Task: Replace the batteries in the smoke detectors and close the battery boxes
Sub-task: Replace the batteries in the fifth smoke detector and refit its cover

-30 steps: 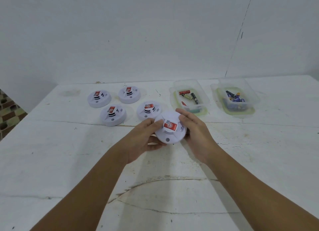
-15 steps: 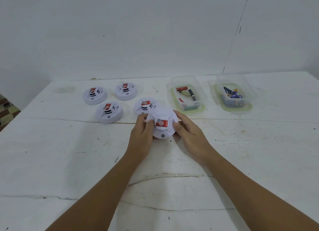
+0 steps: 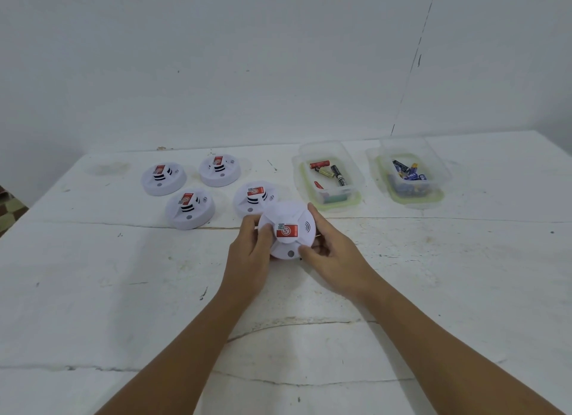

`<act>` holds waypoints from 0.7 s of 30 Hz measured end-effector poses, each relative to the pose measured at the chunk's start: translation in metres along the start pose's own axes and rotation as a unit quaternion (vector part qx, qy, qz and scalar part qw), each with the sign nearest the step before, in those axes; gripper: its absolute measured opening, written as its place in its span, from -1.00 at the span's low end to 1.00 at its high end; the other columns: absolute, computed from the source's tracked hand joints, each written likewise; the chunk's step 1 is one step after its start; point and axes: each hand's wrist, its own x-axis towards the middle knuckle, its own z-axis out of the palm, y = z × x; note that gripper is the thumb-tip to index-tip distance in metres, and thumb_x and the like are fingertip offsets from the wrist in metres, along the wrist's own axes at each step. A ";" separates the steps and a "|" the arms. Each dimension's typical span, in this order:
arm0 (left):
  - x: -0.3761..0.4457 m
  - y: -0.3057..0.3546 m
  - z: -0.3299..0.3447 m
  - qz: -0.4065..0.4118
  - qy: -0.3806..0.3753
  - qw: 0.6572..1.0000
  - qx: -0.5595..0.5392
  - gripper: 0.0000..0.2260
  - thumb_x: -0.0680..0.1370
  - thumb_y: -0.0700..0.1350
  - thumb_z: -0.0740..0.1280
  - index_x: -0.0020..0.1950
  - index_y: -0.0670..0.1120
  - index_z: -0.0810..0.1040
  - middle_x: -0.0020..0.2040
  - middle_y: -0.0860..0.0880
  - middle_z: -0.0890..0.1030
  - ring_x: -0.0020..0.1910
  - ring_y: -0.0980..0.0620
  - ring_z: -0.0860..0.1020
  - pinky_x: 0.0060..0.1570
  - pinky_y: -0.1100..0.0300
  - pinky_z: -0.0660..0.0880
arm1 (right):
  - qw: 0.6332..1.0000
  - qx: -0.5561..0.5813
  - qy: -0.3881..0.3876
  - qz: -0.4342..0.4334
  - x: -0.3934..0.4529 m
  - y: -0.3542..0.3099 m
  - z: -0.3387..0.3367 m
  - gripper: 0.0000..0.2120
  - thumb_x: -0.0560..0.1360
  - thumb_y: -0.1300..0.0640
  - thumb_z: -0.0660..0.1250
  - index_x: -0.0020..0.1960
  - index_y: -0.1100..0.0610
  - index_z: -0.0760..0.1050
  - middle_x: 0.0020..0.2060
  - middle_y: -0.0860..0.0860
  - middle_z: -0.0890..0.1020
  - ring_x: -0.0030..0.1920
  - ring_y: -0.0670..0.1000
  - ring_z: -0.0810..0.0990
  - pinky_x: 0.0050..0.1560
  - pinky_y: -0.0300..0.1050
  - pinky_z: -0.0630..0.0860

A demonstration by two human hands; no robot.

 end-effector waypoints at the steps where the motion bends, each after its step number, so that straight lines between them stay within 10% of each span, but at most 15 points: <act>1: 0.000 0.000 0.000 0.001 0.000 1.000 0.001 -0.86 0.71 -0.11 0.20 0.17 -0.04 0.53 -0.03 0.10 0.65 -0.21 0.31 0.56 -0.29 0.44 0.44 | 1.000 0.000 0.000 0.002 0.000 0.001 -0.001 -0.23 0.61 0.17 0.39 0.68 -0.11 0.09 0.22 -0.33 0.60 0.15 -0.21 0.62 0.17 -0.33 0.54; 13: 0.000 -0.002 -0.001 -0.001 -0.002 1.000 -0.006 -0.81 0.73 -0.06 0.18 0.23 -0.04 0.56 0.04 0.12 0.68 -0.08 0.30 0.60 -0.18 0.43 0.48 | 0.999 0.048 0.001 0.026 0.006 0.010 0.000 -0.19 0.51 0.02 0.39 0.67 -0.21 0.10 0.19 -0.01 0.68 0.17 0.07 0.65 0.30 0.17 0.59; 21: 0.001 -0.004 0.000 0.011 -0.008 1.000 -0.002 -0.79 0.74 -0.06 0.17 0.26 -0.05 0.55 0.05 0.10 0.66 -0.09 0.32 0.59 -0.18 0.46 0.45 | 0.999 0.049 -0.008 0.016 0.008 0.014 0.000 -0.14 0.52 0.02 0.44 0.68 -0.18 0.06 0.14 0.00 0.68 0.14 0.05 0.64 0.27 0.01 0.61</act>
